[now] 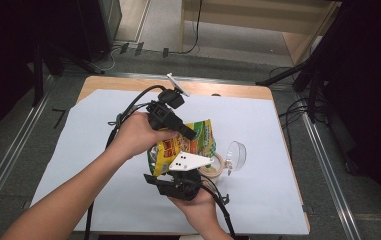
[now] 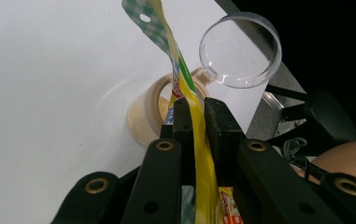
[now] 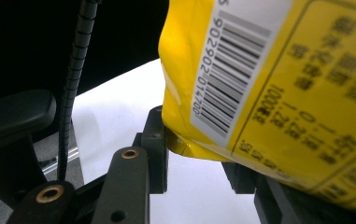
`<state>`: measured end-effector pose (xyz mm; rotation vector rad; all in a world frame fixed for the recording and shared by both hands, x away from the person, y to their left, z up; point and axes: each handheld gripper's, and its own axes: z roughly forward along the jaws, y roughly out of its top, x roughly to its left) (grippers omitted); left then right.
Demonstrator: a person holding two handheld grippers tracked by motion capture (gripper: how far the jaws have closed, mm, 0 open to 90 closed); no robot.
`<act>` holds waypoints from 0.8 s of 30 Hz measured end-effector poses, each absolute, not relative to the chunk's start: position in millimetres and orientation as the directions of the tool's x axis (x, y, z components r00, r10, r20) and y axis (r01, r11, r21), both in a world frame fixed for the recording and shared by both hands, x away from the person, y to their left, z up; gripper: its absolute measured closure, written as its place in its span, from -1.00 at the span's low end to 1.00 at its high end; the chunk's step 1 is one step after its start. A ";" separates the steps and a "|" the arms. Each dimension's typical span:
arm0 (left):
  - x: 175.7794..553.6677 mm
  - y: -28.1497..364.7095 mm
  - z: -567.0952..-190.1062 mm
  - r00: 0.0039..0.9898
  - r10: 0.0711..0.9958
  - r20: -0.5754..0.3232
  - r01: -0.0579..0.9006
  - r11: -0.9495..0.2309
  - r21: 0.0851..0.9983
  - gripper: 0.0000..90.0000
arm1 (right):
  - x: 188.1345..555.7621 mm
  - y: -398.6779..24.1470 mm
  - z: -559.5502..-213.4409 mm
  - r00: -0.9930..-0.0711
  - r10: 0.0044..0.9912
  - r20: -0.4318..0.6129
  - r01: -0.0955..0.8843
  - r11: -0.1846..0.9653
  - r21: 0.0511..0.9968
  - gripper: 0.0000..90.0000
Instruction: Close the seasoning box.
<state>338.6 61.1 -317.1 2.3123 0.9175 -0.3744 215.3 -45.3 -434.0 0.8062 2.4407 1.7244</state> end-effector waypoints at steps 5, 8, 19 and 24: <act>338.8 61.7 -318.0 0.719 0.518 -0.464 0.694 -0.568 0.441 0.87 | 215.4 -45.4 -434.4 -0.863 0.438 0.253 0.387 0.248 0.888 0.48; 338.4 62.2 -318.2 0.718 0.519 -0.464 0.695 -0.567 0.442 0.87 | 215.5 -45.1 -434.7 -0.863 0.436 0.255 0.387 0.248 0.888 0.48; 336.6 68.8 -319.6 0.714 0.523 -0.466 0.700 -0.558 0.446 0.87 | 214.2 -41.8 -435.4 -0.871 0.425 0.248 0.380 0.259 0.888 0.48; 336.0 71.0 -320.9 0.711 0.523 -0.470 0.703 -0.551 0.449 0.87 | 213.9 -40.5 -436.2 -0.872 0.425 0.242 0.376 0.268 0.887 0.48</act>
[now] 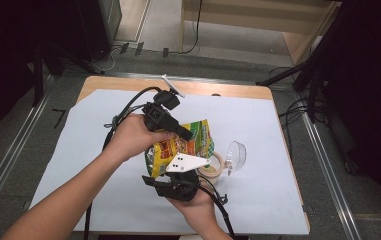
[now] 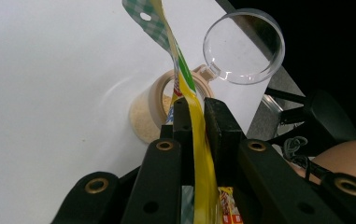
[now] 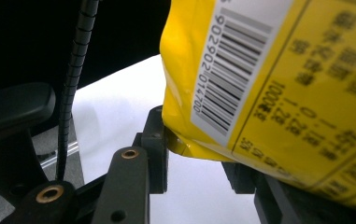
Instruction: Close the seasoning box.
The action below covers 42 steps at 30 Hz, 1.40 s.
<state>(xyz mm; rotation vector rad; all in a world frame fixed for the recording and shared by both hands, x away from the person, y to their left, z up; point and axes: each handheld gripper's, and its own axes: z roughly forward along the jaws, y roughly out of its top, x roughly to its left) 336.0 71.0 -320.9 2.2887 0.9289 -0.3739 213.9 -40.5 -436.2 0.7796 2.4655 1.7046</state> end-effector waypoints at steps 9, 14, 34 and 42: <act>333.3 73.3 -319.4 0.713 0.521 -0.470 0.701 -0.550 0.453 0.86 | 212.9 -38.8 -436.0 -0.876 0.422 0.236 0.370 0.270 0.889 0.49; 334.2 73.5 -319.8 0.711 0.524 -0.469 0.703 -0.548 0.453 0.86 | 213.1 -39.1 -435.5 -0.876 0.420 0.238 0.371 0.269 0.889 0.48; 334.7 74.2 -318.8 0.712 0.523 -0.469 0.702 -0.550 0.452 0.86 | 214.1 -38.8 -434.4 -0.879 0.415 0.235 0.366 0.270 0.890 0.48; 334.3 72.7 -319.4 0.712 0.522 -0.470 0.702 -0.549 0.453 0.86 | 214.2 -39.1 -434.9 -0.878 0.419 0.232 0.365 0.273 0.890 0.49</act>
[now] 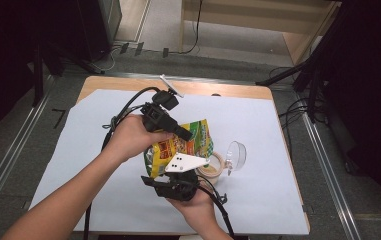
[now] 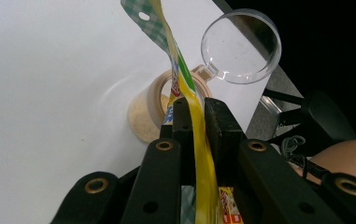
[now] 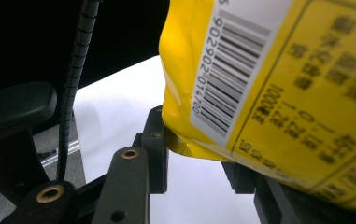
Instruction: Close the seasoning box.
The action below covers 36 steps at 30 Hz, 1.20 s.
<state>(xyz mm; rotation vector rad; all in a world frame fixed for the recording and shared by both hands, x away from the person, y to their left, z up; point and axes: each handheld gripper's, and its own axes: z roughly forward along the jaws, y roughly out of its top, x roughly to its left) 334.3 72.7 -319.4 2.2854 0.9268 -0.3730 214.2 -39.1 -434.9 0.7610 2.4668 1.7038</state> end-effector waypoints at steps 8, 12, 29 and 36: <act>335.4 72.3 -319.9 0.713 0.519 -0.471 0.700 -0.551 0.453 0.86 | 215.0 -39.4 -435.4 -0.877 0.420 0.234 0.367 0.270 0.890 0.49; 334.4 72.2 -319.3 0.714 0.519 -0.470 0.700 -0.550 0.456 0.86 | 214.4 -39.4 -435.5 -0.876 0.421 0.235 0.369 0.272 0.889 0.49; 333.7 68.3 -316.8 0.717 0.514 -0.471 0.697 -0.554 0.455 0.86 | 213.8 -40.3 -434.4 -0.873 0.417 0.251 0.375 0.248 0.893 0.49; 330.9 66.6 -315.2 0.725 0.515 -0.458 0.689 -0.560 0.460 0.86 | 214.7 -40.7 -435.5 -0.871 0.417 0.260 0.383 0.245 0.891 0.50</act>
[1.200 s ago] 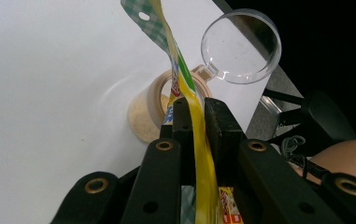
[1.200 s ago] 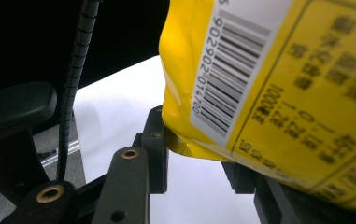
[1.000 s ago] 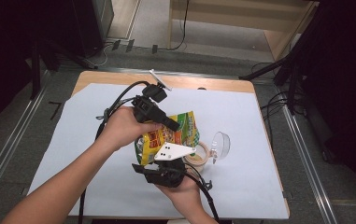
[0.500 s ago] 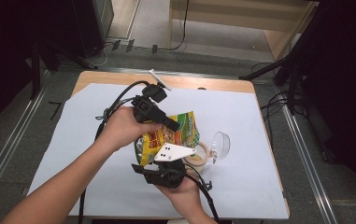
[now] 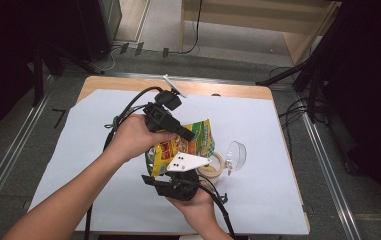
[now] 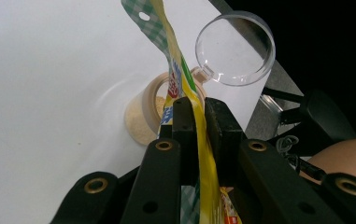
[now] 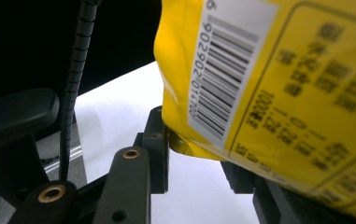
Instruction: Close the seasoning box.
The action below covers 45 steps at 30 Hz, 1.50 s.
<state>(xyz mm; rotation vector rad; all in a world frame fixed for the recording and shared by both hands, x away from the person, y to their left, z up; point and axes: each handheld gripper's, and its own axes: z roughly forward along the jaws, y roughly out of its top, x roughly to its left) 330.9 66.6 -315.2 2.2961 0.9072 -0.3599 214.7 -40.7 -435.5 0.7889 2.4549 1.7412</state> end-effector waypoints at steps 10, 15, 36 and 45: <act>329.1 63.1 -313.3 0.733 0.515 -0.445 0.680 -0.572 0.459 0.85 | 216.1 -41.2 -436.2 -0.871 0.417 0.262 0.385 0.247 0.889 0.52; 332.3 60.1 -315.3 0.728 0.514 -0.453 0.685 -0.574 0.449 0.86 | 216.4 -42.6 -436.3 -0.866 0.413 0.281 0.399 0.235 0.887 0.51; 335.9 65.4 -318.3 0.713 0.509 -0.481 0.700 -0.558 0.446 0.86 | 215.6 -41.8 -435.2 -0.872 0.415 0.260 0.382 0.246 0.891 0.51; 336.9 65.9 -319.8 0.712 0.509 -0.484 0.701 -0.557 0.445 0.86 | 215.8 -41.9 -435.5 -0.872 0.418 0.255 0.381 0.252 0.889 0.51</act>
